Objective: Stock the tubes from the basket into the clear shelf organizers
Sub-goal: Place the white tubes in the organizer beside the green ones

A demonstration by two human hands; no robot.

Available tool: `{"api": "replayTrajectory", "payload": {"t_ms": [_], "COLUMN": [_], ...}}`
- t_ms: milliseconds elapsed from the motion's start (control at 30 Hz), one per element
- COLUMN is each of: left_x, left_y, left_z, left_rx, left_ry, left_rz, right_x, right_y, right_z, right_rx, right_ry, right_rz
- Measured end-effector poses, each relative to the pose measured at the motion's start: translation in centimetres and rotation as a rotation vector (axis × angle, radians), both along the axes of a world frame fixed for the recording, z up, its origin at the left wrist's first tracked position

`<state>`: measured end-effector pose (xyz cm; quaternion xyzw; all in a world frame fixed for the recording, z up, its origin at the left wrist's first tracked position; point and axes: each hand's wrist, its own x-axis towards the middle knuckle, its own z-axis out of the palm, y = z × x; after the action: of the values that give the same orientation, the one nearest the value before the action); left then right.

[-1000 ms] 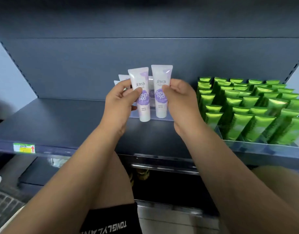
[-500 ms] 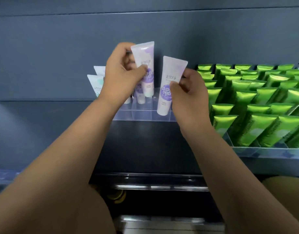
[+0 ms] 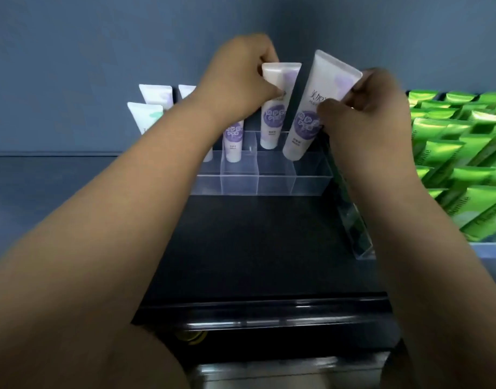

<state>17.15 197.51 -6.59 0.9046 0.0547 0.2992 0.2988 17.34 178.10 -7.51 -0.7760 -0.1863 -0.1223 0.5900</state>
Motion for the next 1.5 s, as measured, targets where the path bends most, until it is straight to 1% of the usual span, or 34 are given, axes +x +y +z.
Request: {"api": "replayTrajectory", "payload": {"t_ms": [100,167,300,333,400,500,633,800,967,1200,1333,1500], "left_x": [0.5,0.7,0.4,0.3,0.1,-0.1,0.0,0.2,0.3,0.8,0.9,0.8], "left_y": [-0.1,-0.3,-0.9,-0.9,-0.7,-0.6,-0.8,-0.9,-0.5,-0.5,-0.9,-1.1], "left_z": [-0.4,-0.8,-1.4,-1.4,-1.4,-1.4,-1.6,-1.9,-2.6,-3.2,-3.2,-3.4], "left_rx": [0.092,0.191,0.582,0.650,0.714,0.714,0.699,0.723,0.736,0.746,0.739,0.745], "left_ry": [0.019,0.045,0.064,0.079,0.115,0.147,0.136,0.123,0.101,0.100,0.104,0.096], "left_rz": [0.040,0.057,0.175,0.197,0.237,0.269,0.290,0.336,0.384,0.413,0.406,0.387], "right_x": [0.2,0.4,1.0,1.3,1.8,2.7,4.3,6.1,7.5,9.0,9.5,10.0], "right_y": [0.2,0.4,1.0,1.2,1.3,1.4,1.4,1.5,1.4,2.6,3.5,3.8], "right_z": [-0.1,0.2,1.2,1.6,2.5,4.0,5.6,6.8,6.7,6.1,4.8,3.6], "right_rx": [-0.004,-0.058,-0.207,-0.243,-0.317,-0.381,-0.468,-0.706,-0.872,-0.897,-0.955,-0.926], "right_ry": [-0.005,-0.022,-0.086,-0.096,-0.121,-0.162,-0.202,-0.266,-0.345,-0.334,-0.341,-0.304], "right_rz": [0.014,-0.002,-0.045,-0.054,-0.062,-0.048,-0.019,-0.027,0.053,0.091,0.097,0.069]}}
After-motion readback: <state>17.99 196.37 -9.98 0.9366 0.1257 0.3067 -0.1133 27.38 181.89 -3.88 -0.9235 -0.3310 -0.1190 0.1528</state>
